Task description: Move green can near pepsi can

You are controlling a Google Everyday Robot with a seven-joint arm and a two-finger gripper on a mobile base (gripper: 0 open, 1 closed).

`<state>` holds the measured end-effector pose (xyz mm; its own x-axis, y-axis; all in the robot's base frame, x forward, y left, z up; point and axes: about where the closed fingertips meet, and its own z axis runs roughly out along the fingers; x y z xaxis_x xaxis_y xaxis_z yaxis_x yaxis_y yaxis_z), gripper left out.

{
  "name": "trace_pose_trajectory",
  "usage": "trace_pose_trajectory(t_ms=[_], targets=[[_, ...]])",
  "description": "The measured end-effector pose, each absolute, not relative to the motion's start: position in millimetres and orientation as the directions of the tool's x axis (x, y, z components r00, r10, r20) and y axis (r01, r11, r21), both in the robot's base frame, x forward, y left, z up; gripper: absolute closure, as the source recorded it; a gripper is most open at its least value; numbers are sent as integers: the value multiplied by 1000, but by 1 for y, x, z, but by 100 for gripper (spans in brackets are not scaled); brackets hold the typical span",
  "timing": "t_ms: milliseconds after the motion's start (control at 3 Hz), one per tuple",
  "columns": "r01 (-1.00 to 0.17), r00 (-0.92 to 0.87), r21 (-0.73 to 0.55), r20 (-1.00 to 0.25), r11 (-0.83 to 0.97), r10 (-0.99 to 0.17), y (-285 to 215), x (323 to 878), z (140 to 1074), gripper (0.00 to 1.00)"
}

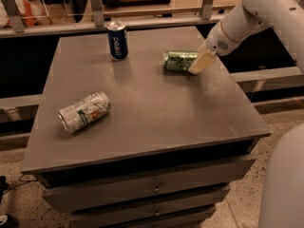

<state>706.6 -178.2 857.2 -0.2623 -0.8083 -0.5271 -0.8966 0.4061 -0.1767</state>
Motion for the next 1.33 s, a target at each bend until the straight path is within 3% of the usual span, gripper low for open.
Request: trace_pose_trajectory(t_ms=[333, 667, 1333], targets=[[-905, -220, -197, -540, 376, -813, -163, 702, 868, 87], [-913, -187, -207, -552, 351, -813, -139, 702, 879, 100], [-907, -187, -202, -593, 369, -783, -103, 720, 885, 100]])
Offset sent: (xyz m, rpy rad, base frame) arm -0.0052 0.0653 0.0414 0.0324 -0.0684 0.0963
